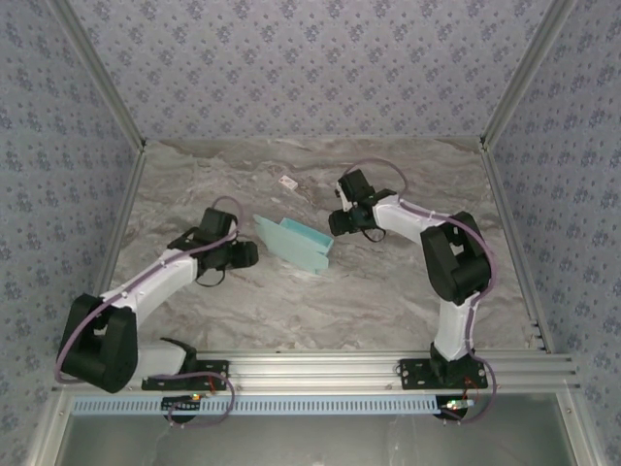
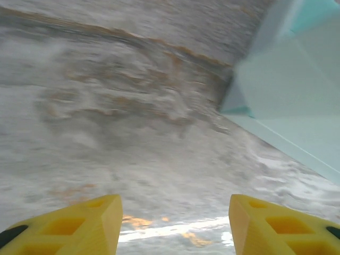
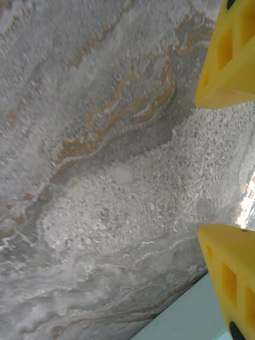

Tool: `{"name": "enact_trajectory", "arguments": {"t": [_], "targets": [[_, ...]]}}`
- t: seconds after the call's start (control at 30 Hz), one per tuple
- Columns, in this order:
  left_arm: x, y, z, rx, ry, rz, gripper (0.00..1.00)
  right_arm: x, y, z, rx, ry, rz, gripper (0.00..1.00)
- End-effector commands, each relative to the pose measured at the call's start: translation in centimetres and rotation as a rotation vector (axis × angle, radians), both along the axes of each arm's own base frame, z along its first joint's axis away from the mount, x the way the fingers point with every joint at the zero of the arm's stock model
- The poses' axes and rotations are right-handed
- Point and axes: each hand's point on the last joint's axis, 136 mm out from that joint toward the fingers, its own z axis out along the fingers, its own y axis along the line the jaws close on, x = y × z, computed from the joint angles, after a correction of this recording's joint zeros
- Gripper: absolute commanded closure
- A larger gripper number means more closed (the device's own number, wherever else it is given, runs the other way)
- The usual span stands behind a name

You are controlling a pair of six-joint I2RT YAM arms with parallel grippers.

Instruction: Fold the paper box

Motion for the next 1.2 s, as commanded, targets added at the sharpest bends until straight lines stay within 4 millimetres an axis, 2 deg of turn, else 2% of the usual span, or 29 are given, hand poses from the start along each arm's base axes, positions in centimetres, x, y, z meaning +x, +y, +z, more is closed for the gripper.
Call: {"name": "enact_trajectory", "arguments": {"t": [0.0, 0.13, 0.2, 0.3, 0.33, 0.47, 0.63, 0.77, 1.03, 1.17], "targets": [[1.4, -3.0, 0.2, -0.117, -0.057, 0.024, 0.45, -1.0, 0.3, -0.4, -0.024, 0.045, 0.048, 0.4], [2.2, -5.0, -0.6, -0.162, -0.063, 0.023, 0.45, -2.5, 0.3, -0.8, -0.003, 0.077, 0.069, 0.41], [2.9, -5.4, -0.8, -0.162, -0.069, 0.029, 0.45, -3.2, 0.2, -0.8, 0.012, 0.088, 0.077, 0.41], [4.3, -6.0, -0.6, -0.16, -0.089, 0.022, 0.46, -4.0, 0.2, -0.3, 0.042, 0.086, 0.081, 0.42], [4.8, -6.3, -0.7, -0.154, -0.089, 0.014, 0.46, -4.9, 0.0, -0.8, 0.05, 0.107, 0.082, 0.42], [6.9, -7.3, -0.7, -0.133, -0.103, -0.015, 0.46, -6.4, 0.2, -0.6, 0.108, 0.118, 0.075, 0.43], [9.3, -9.6, -1.1, -0.141, -0.089, -0.071, 0.46, -7.7, -0.1, -0.5, 0.166, 0.111, 0.032, 0.42], [11.4, -11.7, -1.2, -0.159, -0.079, -0.117, 0.46, -8.6, -1.1, -0.3, 0.17, 0.088, -0.005, 0.43], [15.7, -16.6, -0.5, -0.212, -0.06, -0.235, 0.45, -9.5, -4.6, 0.1, 0.12, 0.048, -0.092, 0.42], [17.4, -17.2, 1.2, -0.193, -0.09, -0.278, 0.44, -9.7, -4.4, -0.2, 0.135, 0.053, -0.083, 0.43]]}}
